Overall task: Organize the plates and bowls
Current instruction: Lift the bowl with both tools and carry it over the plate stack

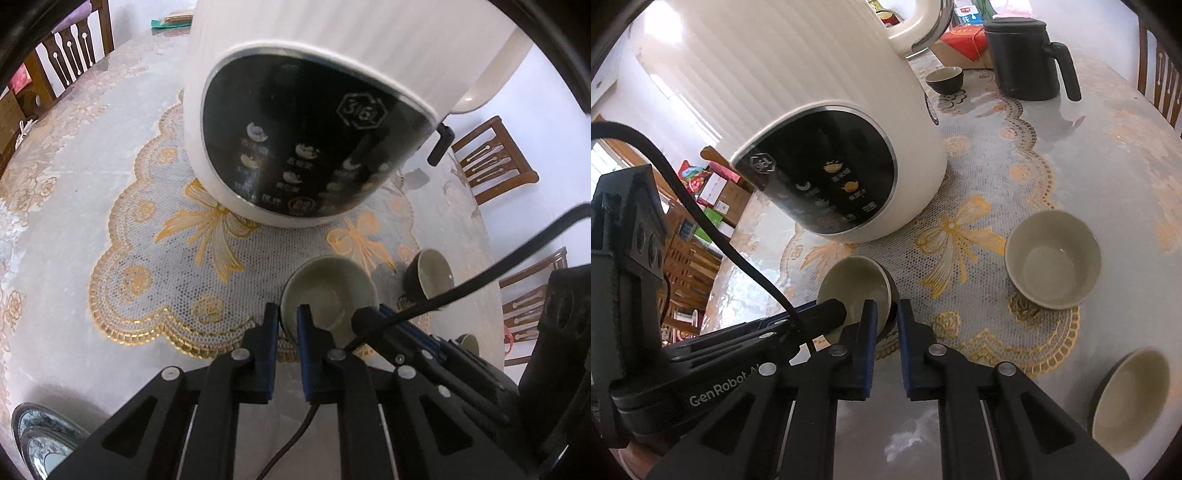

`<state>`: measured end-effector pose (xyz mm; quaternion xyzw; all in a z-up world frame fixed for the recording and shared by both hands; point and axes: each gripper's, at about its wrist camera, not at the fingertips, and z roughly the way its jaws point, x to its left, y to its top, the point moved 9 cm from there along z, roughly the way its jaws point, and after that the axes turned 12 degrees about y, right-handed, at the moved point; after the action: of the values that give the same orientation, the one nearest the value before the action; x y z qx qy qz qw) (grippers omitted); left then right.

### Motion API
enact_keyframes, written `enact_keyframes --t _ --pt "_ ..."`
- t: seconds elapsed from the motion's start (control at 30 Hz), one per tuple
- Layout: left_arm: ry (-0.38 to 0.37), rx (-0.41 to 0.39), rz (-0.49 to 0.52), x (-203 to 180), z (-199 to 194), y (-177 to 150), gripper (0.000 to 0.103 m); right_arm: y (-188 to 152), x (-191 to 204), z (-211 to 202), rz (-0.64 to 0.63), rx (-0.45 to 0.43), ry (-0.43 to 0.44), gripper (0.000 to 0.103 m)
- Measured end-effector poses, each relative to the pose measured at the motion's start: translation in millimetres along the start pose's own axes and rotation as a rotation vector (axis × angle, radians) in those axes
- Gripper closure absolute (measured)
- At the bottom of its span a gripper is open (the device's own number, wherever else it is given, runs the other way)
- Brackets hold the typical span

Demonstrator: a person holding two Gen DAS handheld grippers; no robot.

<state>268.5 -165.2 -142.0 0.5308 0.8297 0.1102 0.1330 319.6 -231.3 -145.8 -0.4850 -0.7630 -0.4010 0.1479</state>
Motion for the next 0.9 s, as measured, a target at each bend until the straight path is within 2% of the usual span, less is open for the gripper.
enact_keyframes --t 0.47,0.9 --pt "-0.027 -0.033 0.039 5.0 -48.5 -25.3 0.094 -21.2 30.9 -37.5 -0.003 -0.062 0.006 0.089" --pt "-0.056 -0.067 0.079 18.0 -96.9 -62.4 0.094 -50.5 66.3 -65.8 0.001 -0.108 -0.011 0.089"
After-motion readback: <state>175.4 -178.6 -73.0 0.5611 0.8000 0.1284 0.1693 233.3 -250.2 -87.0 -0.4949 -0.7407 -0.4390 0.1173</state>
